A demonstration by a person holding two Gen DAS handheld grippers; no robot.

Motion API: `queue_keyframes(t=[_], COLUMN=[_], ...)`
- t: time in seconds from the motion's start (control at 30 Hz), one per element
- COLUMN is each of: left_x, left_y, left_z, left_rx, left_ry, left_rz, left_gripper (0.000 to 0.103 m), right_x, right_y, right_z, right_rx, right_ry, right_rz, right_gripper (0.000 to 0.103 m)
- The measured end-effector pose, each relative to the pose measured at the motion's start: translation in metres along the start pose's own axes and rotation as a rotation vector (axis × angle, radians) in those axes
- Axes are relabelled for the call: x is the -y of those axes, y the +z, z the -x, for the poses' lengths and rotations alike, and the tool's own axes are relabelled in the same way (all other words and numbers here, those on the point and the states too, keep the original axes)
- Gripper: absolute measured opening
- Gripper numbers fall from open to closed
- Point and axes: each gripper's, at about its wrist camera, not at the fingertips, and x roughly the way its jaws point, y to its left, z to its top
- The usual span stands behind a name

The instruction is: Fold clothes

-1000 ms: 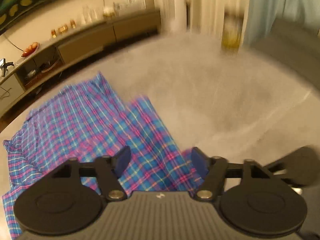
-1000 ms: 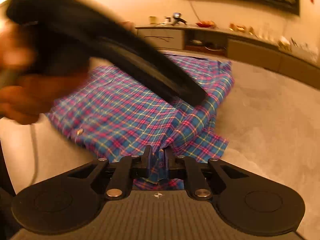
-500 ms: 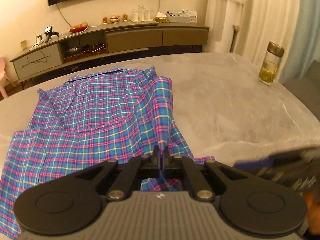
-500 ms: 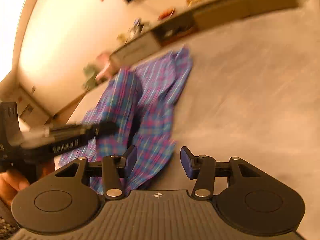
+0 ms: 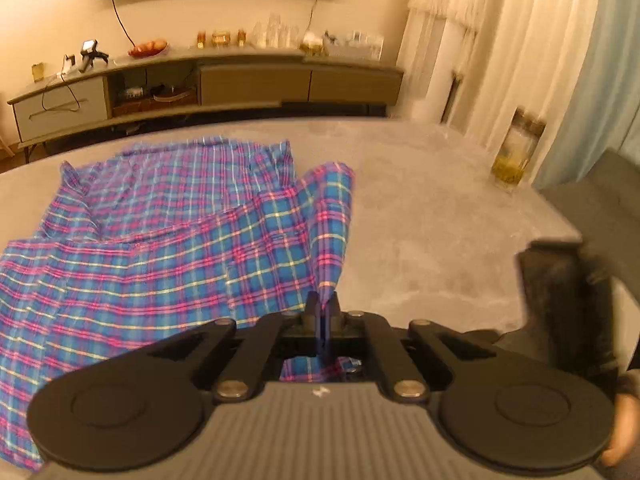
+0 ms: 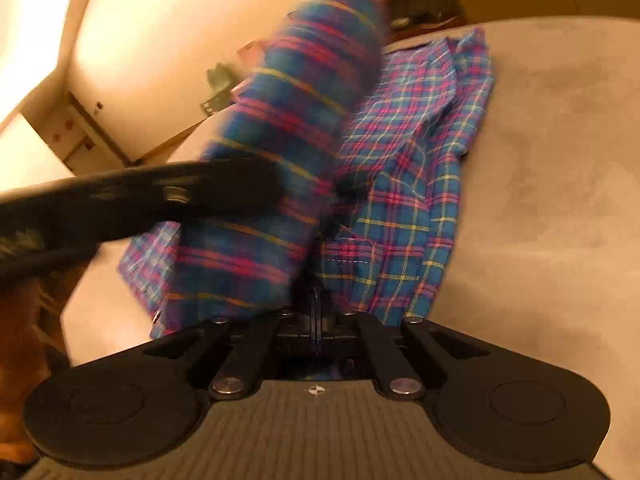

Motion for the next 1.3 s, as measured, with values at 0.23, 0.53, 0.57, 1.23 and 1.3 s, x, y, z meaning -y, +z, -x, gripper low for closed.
queue_keyframes(t=[0.23,0.53,0.57,1.23,1.3], left_x=[-0.012,-0.083,-0.097,-0.244,-0.245], left_y=[-0.003,-0.021,-0.023,-0.092,-0.084], left_z=[-0.026,0.08,0.089,0.059,0.063], left_rx=[-0.093,0.13,0.155,-0.034,-0.029], left_ry=[-0.03,0.011,0.086,0.069,0.089], left_rz=[0.061,0.133,0.126,0.312,0.286], left_gripper=[0.036,0.062,0.062,0.002,0.01], right_x=[0.056,0.014,0.003,0.002,0.0], right_y=[-0.004,-0.01,-0.012,-0.004,0.001], right_z=[0.056,0.083,0.074,0.029,0.028], right_rx=[0.035,0.141,0.11,-0.018,-0.025], right_ry=[0.034,0.153,0.144,-0.111,-0.108], right_rz=[-0.297,-0.134,-0.077,0.082,0.086], right_gripper=[0.037,0.071,0.069,0.021,0.023])
